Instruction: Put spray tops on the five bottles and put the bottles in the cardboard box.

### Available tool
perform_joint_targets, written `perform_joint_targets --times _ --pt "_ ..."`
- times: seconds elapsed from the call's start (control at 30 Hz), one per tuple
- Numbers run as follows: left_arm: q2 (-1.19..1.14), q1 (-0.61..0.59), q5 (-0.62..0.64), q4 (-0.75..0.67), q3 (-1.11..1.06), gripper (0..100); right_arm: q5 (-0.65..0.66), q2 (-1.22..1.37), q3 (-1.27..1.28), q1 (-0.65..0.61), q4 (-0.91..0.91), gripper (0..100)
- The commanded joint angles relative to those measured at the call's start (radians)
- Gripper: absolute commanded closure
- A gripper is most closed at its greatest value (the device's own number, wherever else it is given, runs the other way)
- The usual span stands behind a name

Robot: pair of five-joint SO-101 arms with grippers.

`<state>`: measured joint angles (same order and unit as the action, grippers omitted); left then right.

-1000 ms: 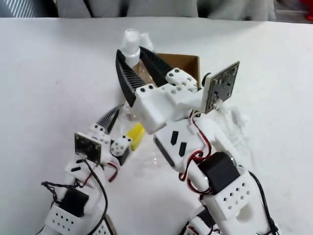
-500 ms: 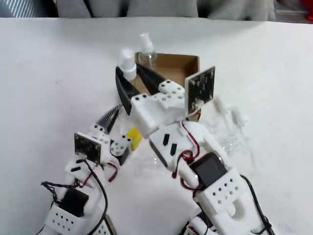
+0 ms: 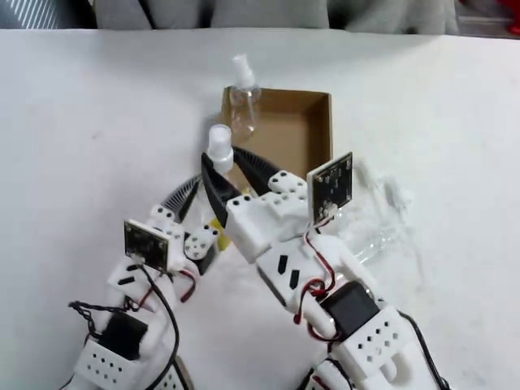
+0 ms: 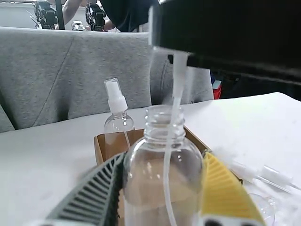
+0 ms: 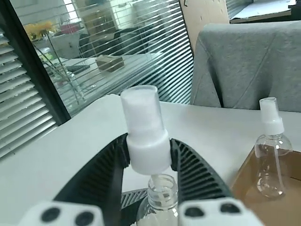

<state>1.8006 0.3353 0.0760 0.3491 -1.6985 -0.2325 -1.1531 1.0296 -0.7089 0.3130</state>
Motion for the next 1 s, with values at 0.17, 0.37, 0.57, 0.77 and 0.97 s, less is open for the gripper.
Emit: perform_joint_targets --times 0.17,0.37,0.57,0.77,0.97 --pt "0.024 -0.012 -0.008 0.002 0.005 90 -0.009 -0.019 0.002 -0.028 -0.024 98.1" --pt "0.024 -0.012 -0.008 0.002 0.005 90 -0.003 -0.019 0.032 -0.096 -0.024 98.1" --pt "0.024 -0.012 -0.008 0.002 0.005 90 -0.003 -0.018 0.034 -0.093 -0.018 98.1" --pt "0.024 -0.012 -0.008 0.002 0.005 90 -0.002 -0.018 0.034 -0.093 -0.015 98.0" --pt "0.024 -0.012 -0.008 0.002 0.005 90 -0.002 -0.016 0.034 -0.093 0.007 97.8"
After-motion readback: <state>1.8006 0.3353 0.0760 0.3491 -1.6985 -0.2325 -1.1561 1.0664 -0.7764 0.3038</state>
